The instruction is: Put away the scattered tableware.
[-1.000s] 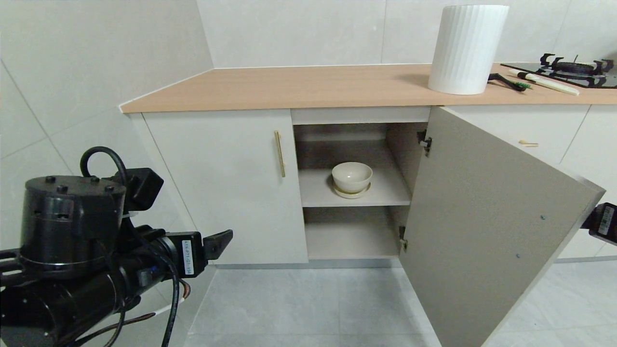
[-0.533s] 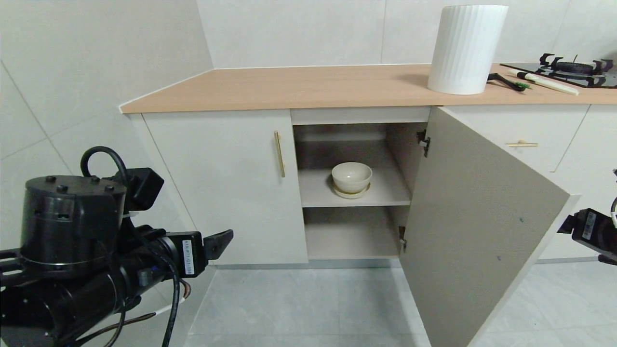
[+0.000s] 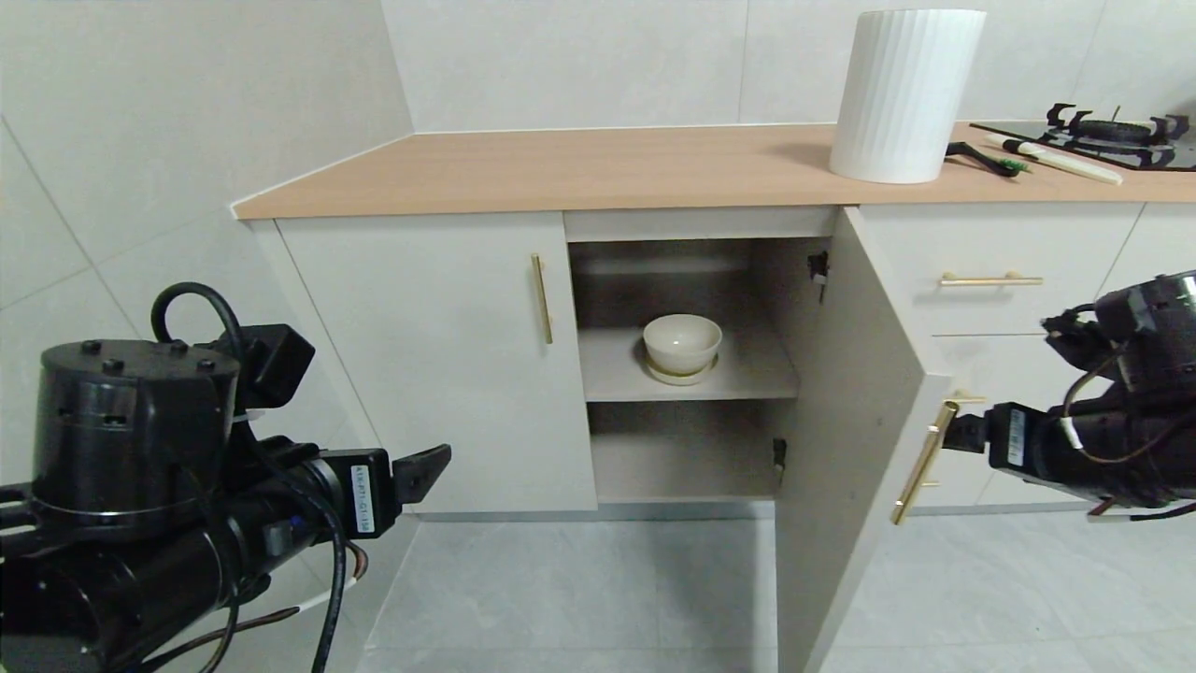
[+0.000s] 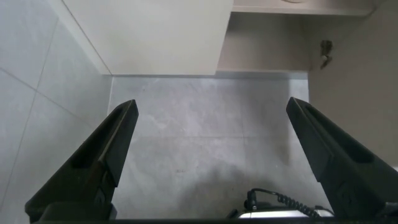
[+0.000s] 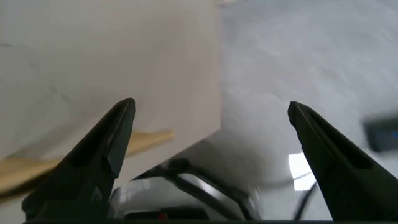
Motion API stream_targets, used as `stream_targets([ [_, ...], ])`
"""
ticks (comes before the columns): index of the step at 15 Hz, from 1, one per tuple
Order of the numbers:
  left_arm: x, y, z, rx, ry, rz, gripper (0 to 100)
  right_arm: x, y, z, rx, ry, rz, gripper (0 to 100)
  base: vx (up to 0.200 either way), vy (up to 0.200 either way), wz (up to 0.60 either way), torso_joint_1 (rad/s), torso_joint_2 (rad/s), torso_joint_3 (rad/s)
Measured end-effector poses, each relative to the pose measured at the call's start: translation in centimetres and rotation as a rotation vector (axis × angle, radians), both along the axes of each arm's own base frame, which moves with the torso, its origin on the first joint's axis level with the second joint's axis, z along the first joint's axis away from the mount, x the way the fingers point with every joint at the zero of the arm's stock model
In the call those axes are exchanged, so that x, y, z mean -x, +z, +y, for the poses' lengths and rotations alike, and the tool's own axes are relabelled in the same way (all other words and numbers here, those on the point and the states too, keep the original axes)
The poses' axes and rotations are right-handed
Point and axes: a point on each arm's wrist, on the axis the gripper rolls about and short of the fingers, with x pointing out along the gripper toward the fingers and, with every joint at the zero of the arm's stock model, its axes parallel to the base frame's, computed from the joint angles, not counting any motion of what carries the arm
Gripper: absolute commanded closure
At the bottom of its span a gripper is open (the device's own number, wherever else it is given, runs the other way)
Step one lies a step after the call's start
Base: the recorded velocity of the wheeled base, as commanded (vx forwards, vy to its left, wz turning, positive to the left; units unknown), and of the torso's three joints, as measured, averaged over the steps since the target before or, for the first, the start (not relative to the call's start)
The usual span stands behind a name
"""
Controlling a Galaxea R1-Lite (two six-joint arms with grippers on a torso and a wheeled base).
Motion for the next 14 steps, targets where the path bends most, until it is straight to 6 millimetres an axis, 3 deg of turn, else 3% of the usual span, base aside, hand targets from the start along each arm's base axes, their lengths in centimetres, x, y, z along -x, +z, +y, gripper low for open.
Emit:
stream_targets([
  [2,0.0,0.1,0.0,-0.002,-0.001,-0.002,0,-1.3,-0.4,2.9,0.001,0.096,0.005,0,0.0,0.0,0.0,0.0,0.0,0.0],
  [6,0.3,0.2,0.2,-0.013,-0.011,-0.013,0,-4.3,-1.2,6.4,-0.017,0.173,-0.046,0,0.0,0.0,0.0,0.0,0.0,0.0],
  [9,0.6,0.5,0.3,-0.022,-0.019,-0.026,0,-6.8,-2.0,7.9,-0.056,0.184,-0.161,0,0.0,0.0,0.0,0.0,0.0,0.0],
  [14,0.9,0.6,0.0,-0.018,-0.04,-0.032,0,-8.5,-4.5,9.7,-0.121,0.166,-0.181,0,0.0,0.0,0.0,0.0,0.0,0.0],
])
